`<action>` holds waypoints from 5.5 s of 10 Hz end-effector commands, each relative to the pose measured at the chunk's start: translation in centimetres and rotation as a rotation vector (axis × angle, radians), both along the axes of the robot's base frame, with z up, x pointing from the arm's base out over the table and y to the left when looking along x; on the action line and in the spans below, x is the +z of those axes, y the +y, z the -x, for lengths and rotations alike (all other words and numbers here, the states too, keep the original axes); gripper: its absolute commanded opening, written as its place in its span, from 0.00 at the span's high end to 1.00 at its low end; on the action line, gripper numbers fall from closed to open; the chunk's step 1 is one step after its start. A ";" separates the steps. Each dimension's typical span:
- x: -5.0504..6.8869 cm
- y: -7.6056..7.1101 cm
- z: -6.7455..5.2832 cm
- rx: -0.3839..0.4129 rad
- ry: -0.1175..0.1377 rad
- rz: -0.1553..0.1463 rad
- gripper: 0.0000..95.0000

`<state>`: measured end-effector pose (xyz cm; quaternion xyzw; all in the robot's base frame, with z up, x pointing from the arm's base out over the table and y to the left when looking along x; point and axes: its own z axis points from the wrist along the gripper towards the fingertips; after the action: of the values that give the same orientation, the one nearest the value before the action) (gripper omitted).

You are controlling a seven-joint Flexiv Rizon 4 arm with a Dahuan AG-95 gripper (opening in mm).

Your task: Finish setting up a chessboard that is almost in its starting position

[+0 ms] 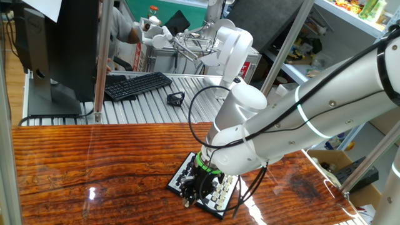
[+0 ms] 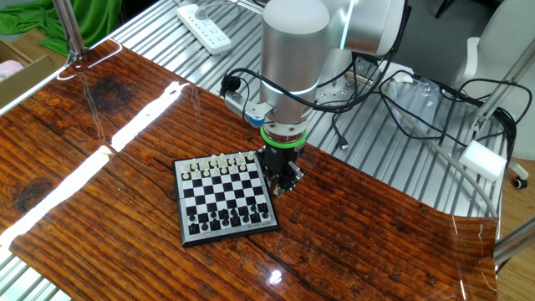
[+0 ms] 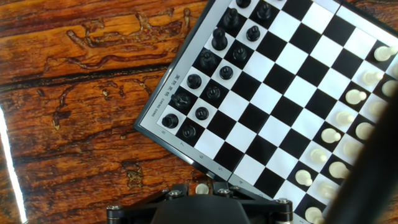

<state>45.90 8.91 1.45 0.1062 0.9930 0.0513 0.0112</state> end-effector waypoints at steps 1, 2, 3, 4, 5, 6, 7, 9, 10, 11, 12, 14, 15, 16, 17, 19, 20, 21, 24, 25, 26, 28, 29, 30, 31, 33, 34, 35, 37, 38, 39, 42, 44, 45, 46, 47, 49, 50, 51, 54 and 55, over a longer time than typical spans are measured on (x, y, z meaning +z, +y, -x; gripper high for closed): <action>0.0 0.0 0.0 0.000 -0.001 0.000 0.80; 0.0 0.0 0.1 0.002 -0.001 0.000 0.80; 0.0 0.0 0.1 0.004 -0.001 0.000 0.80; -0.1 0.0 0.1 0.009 -0.001 -0.001 0.80; -0.1 0.0 0.2 0.011 0.000 -0.001 0.80; -0.1 0.0 0.2 0.012 -0.001 -0.002 0.80; -0.1 -0.1 0.2 0.016 -0.001 -0.002 1.00; -0.1 -0.1 0.2 0.024 -0.003 -0.003 1.00; -0.1 -0.1 0.2 0.027 -0.005 -0.002 1.00; -0.1 -0.1 0.2 0.029 -0.007 -0.002 1.00; -0.1 -0.1 0.2 0.030 -0.008 -0.002 1.00; 0.0 -0.1 0.2 0.031 -0.002 -0.002 1.00; 0.1 -0.1 0.2 0.031 0.008 0.001 1.00; 0.2 -0.1 0.2 0.031 0.008 0.002 1.00; 0.2 -0.1 0.2 0.032 0.009 0.003 1.00; 0.4 -0.1 0.3 0.033 0.020 0.010 1.00; 0.5 -0.2 0.3 0.038 0.031 0.013 1.00; 0.7 -0.3 0.4 0.046 0.038 0.017 1.00; 1.1 -0.4 0.7 0.050 0.055 0.033 1.00; 1.3 -0.4 0.8 0.050 0.064 0.038 1.00; 1.5 -0.5 0.9 0.052 0.069 0.046 1.00; 1.9 -0.6 1.2 0.041 0.074 0.053 1.00; 2.1 -0.6 1.4 0.037 0.080 0.050 1.00; 2.2 -0.8 1.5 0.045 0.083 0.051 1.00; 2.3 -1.1 1.6 0.058 0.089 0.049 1.00; 2.4 -1.4 1.8 0.064 0.096 0.047 1.00; 2.5 -1.5 1.9 0.066 0.098 0.050 1.00; 2.5 -1.7 2.0 0.070 0.100 0.056 1.00; 2.5 -2.0 2.1 0.084 0.100 0.054 1.00; 2.5 -2.2 2.2 0.091 0.098 0.054 1.00; 2.5 -2.4 2.2 0.104 0.093 0.056 1.00; 2.8 -3.1 2.4 0.143 0.092 0.057 1.00; 2.9 -3.3 2.5 0.155 0.088 0.060 1.00; 2.9 -3.5 2.6 0.161 0.086 0.062 1.00; 2.9 -3.6 2.7 0.166 0.082 0.063 1.00; 2.9 -3.7 2.8 0.175 0.079 0.066 1.00; 2.8 -3.9 2.9 0.194 0.073 0.073 1.00; 2.8 -4.1 2.9 0.210 0.071 0.078 1.00; 2.8 -4.2 2.9 0.240 0.068 0.083 1.00; 2.7 -4.6 2.9 0.285 0.067 0.080 1.00; 2.7 -4.6 2.9 0.262 0.073 0.095 1.00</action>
<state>43.01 4.27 4.17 -0.0424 0.9987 0.0092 -0.0253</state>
